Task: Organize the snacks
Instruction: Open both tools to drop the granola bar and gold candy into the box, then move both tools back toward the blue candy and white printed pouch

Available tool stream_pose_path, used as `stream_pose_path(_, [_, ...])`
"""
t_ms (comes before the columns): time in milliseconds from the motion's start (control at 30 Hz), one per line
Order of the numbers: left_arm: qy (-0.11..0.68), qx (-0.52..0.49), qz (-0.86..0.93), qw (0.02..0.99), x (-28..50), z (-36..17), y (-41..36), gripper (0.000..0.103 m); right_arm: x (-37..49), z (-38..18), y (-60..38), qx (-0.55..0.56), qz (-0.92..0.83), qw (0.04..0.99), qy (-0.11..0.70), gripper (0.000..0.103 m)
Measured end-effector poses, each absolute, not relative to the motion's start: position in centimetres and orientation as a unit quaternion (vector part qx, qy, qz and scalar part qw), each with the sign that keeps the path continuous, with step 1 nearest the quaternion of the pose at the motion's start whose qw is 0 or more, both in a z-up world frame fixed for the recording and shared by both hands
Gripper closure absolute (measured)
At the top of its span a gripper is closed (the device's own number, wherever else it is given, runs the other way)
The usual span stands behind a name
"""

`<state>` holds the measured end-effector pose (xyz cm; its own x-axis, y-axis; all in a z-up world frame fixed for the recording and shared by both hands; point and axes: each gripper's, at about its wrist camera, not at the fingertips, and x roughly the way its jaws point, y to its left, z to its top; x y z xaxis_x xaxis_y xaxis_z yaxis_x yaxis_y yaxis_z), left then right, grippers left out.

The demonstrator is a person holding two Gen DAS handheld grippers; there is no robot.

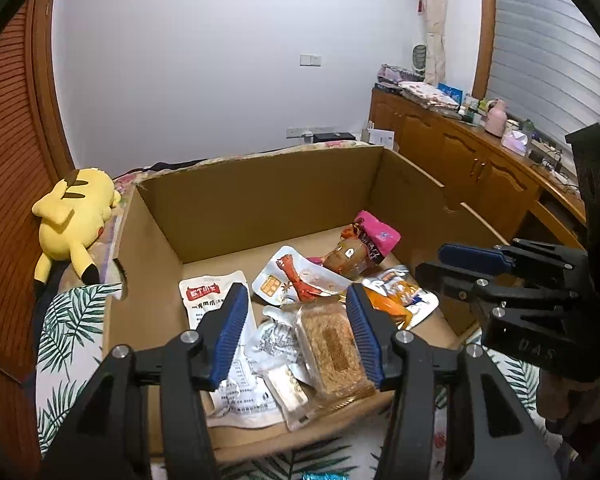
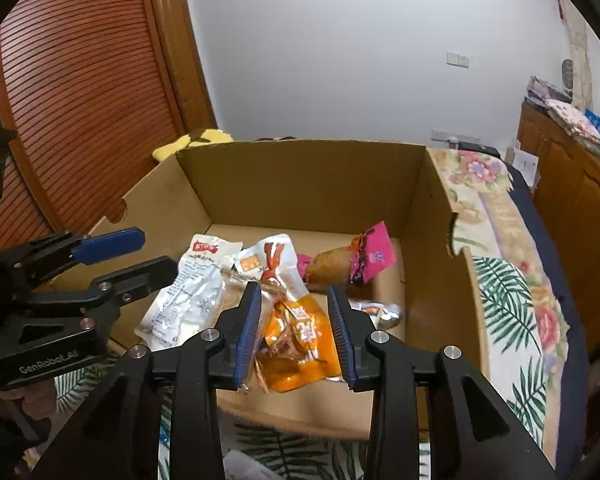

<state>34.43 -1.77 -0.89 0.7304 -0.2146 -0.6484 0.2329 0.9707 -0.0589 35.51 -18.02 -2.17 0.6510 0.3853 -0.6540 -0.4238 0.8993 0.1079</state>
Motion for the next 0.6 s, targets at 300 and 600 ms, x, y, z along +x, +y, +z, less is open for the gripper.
stream_pose_path(300, [0.326,0.017,-0.131,0.936,31.2,1.1,-0.9,0.050,32.0,-0.2,-19.2,-0.013,0.212,0.917,0.337,0.064])
stream_pose_path(600, [0.312,0.011,-0.139,0.940,27.2,2.0,-0.1,0.048,27.5,0.4,-20.1,-0.020,0.209,0.920,0.331,0.058])
